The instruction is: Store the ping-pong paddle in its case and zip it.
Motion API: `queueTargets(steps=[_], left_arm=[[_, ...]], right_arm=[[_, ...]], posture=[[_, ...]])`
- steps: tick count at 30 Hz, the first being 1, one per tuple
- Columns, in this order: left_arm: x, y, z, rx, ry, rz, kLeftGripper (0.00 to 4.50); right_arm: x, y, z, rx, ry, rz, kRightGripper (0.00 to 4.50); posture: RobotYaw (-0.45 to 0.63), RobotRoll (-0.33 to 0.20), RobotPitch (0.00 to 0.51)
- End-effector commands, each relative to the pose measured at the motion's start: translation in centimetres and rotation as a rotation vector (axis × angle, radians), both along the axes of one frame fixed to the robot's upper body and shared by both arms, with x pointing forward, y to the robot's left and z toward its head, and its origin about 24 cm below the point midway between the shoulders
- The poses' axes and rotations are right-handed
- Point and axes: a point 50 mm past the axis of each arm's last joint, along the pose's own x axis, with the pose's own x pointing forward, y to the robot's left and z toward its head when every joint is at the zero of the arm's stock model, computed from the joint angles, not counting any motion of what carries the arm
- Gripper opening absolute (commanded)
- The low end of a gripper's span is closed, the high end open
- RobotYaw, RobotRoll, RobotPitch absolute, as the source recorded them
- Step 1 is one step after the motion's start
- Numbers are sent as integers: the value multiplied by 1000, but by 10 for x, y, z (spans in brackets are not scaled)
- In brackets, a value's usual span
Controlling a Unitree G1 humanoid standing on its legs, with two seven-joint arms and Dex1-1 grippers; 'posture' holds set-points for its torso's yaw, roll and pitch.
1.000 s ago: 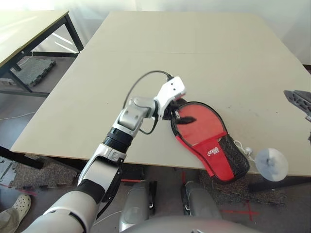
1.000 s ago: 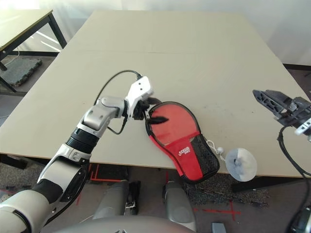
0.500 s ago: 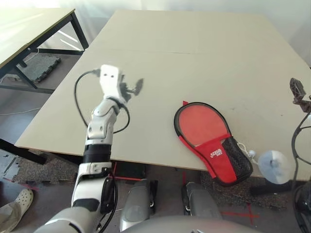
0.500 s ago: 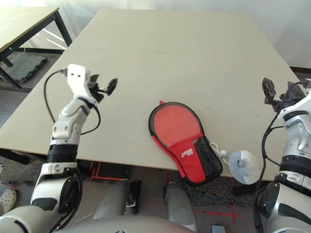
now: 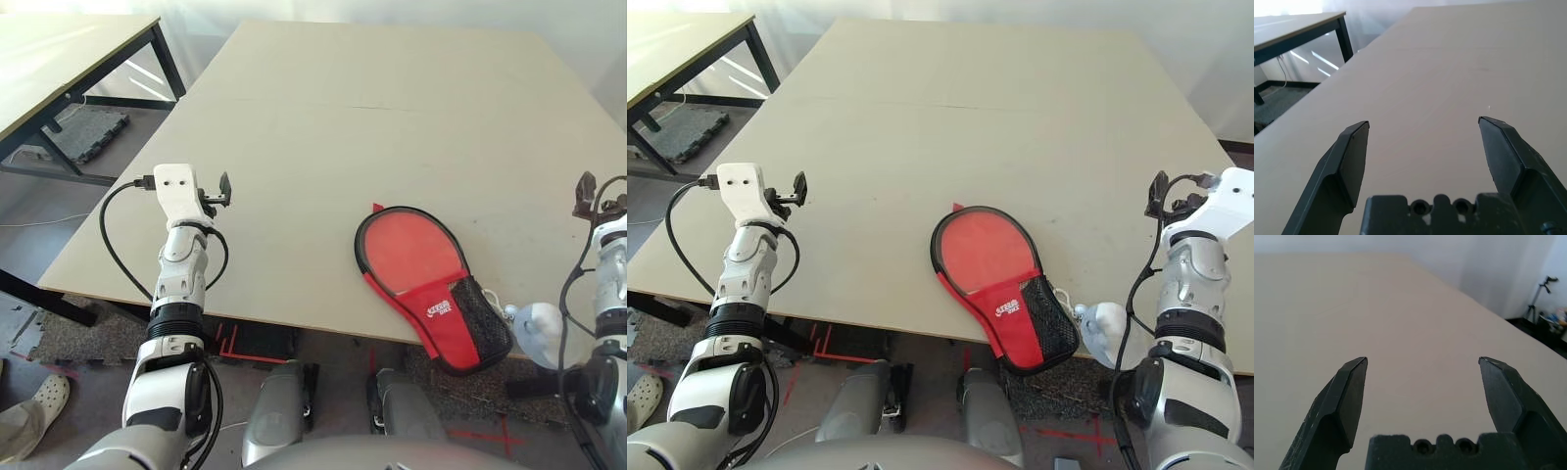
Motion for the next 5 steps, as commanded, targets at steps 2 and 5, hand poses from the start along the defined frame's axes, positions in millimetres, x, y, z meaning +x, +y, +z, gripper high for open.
queueTargets(steps=[2, 5], left_arm=[[3, 6, -1, -5, 5, 11, 4500], [5, 8, -1, -10, 7, 15, 4500]], right_arm=[[-4, 4, -4, 4, -2, 0, 4479], [-6, 6, -4, 14, -12, 9, 4479]], posture=[[36, 0, 107], [32, 0, 107]])
